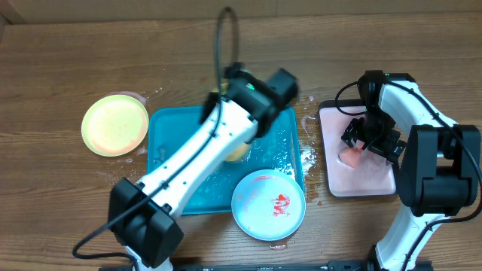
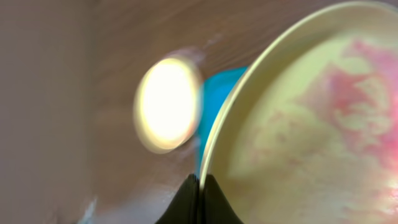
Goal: Clean dirty plates on tray and stack at the side
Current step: 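Carry the yellow plate left and set it on the other yellow plate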
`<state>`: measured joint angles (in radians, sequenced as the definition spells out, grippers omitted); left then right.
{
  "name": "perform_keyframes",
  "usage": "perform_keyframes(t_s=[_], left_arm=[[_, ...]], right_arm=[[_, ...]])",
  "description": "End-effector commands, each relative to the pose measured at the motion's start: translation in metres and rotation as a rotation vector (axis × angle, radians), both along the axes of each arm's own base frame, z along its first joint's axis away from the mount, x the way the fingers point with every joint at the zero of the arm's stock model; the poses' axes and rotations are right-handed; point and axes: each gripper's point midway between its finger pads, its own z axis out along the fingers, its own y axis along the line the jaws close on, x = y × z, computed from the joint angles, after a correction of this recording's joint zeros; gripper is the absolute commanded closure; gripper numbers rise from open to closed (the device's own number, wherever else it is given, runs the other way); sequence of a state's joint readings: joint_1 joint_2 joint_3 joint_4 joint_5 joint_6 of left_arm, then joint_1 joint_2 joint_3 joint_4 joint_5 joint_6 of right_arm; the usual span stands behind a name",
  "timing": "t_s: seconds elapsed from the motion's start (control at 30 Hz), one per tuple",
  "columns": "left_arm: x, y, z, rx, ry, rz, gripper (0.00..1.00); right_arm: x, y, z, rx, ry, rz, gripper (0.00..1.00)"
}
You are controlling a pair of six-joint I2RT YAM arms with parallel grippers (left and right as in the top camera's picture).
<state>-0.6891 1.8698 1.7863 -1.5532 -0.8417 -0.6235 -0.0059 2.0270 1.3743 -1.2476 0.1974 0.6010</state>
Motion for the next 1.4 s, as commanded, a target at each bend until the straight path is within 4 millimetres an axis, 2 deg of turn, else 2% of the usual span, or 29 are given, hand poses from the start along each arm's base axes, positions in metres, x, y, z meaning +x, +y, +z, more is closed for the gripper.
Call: perform_keyframes(t_s=[0.0,0.07,0.23,0.4,0.5,0.57,0.63,0.7,0.8,0.9,1.07,1.23,1.37], left_arm=[[0.000,0.040,0.033,0.086,-0.192,0.153,0.95],[-0.001,0.043,0.029,0.112,-0.110,0.114,0.95],[0.003,0.025,0.010,-0.033,-0.080,0.122,0.96],[0.006,0.027,0.015,-0.026,-0.144,0.147,0.95],[0.005,0.012,-0.005,-0.176,-0.069,0.166,0.96],[0.006,-0.008,-0.023,-0.330,0.021,0.151,0.96],[0.009,-0.021,-0.033,-0.458,0.060,0.161,0.95],[0.017,-0.024,-0.037,-0.546,0.075,0.175,0.95],[0.027,-0.009,-0.040,-0.612,0.070,0.236,0.95],[0.035,0.014,-0.047,-0.681,0.077,0.319,0.95],[0.041,0.047,-0.069,-0.852,0.112,0.437,0.95],[0.036,0.091,-0.092,-0.960,0.056,0.564,0.95],[0.022,0.127,-0.102,-1.057,-0.018,0.663,0.95]], right_arm=[[-0.003,0.011,-0.022,0.037,0.025,-0.009,0.00],[-0.001,0.011,-0.023,0.038,0.019,-0.009,0.00],[0.002,0.012,-0.024,0.041,0.003,-0.011,0.00],[0.001,0.012,-0.023,0.041,0.007,-0.010,0.00],[0.001,0.012,-0.023,0.041,0.007,-0.011,0.00],[0.002,0.013,-0.024,0.045,0.006,-0.012,0.00],[0.002,0.015,-0.024,0.055,0.006,-0.014,0.00],[0.001,0.015,-0.024,0.059,0.007,-0.015,0.00],[0.000,0.015,-0.023,0.059,0.013,-0.016,0.00],[-0.001,0.015,-0.023,0.059,0.016,-0.016,0.00],[-0.002,0.015,-0.023,0.059,0.019,-0.016,0.00],[-0.002,0.015,-0.023,0.059,0.019,-0.016,0.00],[-0.002,0.015,-0.023,0.059,0.019,-0.016,0.00]])
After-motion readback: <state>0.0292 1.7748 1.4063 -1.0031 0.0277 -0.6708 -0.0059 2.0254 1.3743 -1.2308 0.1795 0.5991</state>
